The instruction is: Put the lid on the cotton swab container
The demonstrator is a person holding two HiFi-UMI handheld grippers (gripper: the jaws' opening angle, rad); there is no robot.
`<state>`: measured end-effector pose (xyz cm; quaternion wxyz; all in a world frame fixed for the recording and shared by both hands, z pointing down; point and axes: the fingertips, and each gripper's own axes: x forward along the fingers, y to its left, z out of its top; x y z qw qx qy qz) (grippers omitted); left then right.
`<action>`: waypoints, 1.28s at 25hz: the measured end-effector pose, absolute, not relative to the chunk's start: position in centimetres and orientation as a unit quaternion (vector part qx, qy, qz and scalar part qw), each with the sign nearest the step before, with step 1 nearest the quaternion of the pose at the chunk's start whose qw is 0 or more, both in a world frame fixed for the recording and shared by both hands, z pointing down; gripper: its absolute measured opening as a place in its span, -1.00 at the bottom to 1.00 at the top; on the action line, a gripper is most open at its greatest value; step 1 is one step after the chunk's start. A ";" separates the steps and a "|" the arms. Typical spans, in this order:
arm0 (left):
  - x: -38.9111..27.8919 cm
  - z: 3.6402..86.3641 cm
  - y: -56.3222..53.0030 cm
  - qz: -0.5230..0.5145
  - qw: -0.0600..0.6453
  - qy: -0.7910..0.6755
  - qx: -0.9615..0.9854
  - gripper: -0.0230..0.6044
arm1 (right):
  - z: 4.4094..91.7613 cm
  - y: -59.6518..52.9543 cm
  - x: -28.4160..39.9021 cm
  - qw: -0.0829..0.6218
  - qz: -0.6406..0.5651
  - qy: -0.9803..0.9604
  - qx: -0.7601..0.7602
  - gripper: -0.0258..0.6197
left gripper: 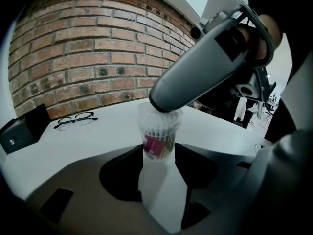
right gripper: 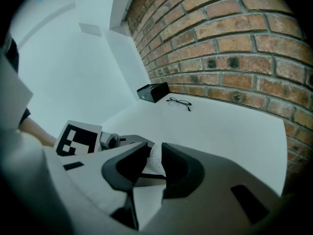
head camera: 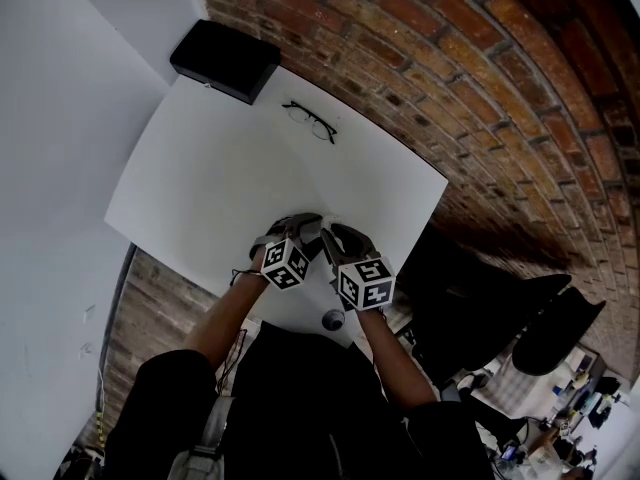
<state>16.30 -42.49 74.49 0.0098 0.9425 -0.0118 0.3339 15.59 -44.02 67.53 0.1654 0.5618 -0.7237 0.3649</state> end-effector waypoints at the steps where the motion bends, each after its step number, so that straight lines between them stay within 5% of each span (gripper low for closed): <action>1: 16.3 74.5 -42.5 0.334 0.010 -0.012 0.942 -0.24 | 67.6 -44.1 15.5 0.166 0.366 -0.724 0.561 -0.60; 12: 16.4 74.5 -42.5 0.335 0.011 -0.011 0.942 -0.24 | 68.5 -44.3 16.2 0.198 0.363 -0.709 0.571 -0.79; 19: 16.3 74.6 -42.6 0.342 0.014 -0.015 0.939 -0.24 | 68.9 -44.4 15.7 0.291 0.327 -0.710 0.552 -0.82; 32: 12.7 72.8 -42.0 0.341 0.024 -0.085 0.936 -0.27 | 66.4 -43.4 16.6 0.213 0.304 -0.712 0.596 -0.82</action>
